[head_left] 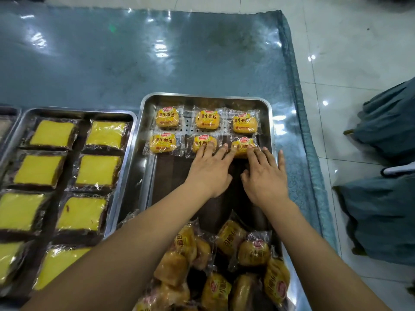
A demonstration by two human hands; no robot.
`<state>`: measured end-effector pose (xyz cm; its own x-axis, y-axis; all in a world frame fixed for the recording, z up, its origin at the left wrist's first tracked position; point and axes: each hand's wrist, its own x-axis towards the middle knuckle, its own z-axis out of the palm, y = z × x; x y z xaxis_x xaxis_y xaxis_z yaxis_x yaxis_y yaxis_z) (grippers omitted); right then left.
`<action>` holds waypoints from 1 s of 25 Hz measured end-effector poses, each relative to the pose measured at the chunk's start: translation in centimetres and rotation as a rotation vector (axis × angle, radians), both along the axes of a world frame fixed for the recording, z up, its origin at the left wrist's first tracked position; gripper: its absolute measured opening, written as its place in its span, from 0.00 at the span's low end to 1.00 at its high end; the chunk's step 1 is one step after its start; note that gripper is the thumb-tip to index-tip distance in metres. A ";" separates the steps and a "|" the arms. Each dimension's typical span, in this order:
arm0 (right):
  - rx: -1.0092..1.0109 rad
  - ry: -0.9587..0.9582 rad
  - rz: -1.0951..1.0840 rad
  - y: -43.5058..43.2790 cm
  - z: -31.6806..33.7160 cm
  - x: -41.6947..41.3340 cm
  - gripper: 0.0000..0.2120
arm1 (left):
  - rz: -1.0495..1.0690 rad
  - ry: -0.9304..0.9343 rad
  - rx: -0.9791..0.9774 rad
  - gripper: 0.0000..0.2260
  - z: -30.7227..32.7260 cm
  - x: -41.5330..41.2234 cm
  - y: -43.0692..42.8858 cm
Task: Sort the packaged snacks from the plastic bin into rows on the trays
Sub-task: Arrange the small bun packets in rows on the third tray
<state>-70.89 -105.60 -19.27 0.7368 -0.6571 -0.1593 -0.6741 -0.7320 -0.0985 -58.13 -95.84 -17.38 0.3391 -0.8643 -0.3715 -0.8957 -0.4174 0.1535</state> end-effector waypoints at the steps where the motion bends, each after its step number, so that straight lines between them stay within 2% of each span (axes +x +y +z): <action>1: 0.005 -0.020 0.003 0.6 0.2 0.0 0.31 | 0.016 0.021 -0.021 0.30 0.5 0.0 1.2; 7: 0.079 -0.081 0.035 6.6 1.6 0.6 0.28 | 0.188 0.135 -0.119 0.24 3.7 0.3 10.4; 13: 0.172 -0.171 0.154 13.3 3.4 1.1 0.24 | 0.340 0.122 -0.185 0.23 5.5 0.4 20.8; 21: 0.226 -0.263 0.303 20.1 5.3 0.4 0.19 | 0.362 0.020 -0.316 0.21 4.6 -4.2 30.8; 25: 0.201 -0.315 0.370 21.9 6.2 0.1 0.14 | 0.346 0.043 -0.268 0.21 3.4 -6.2 32.5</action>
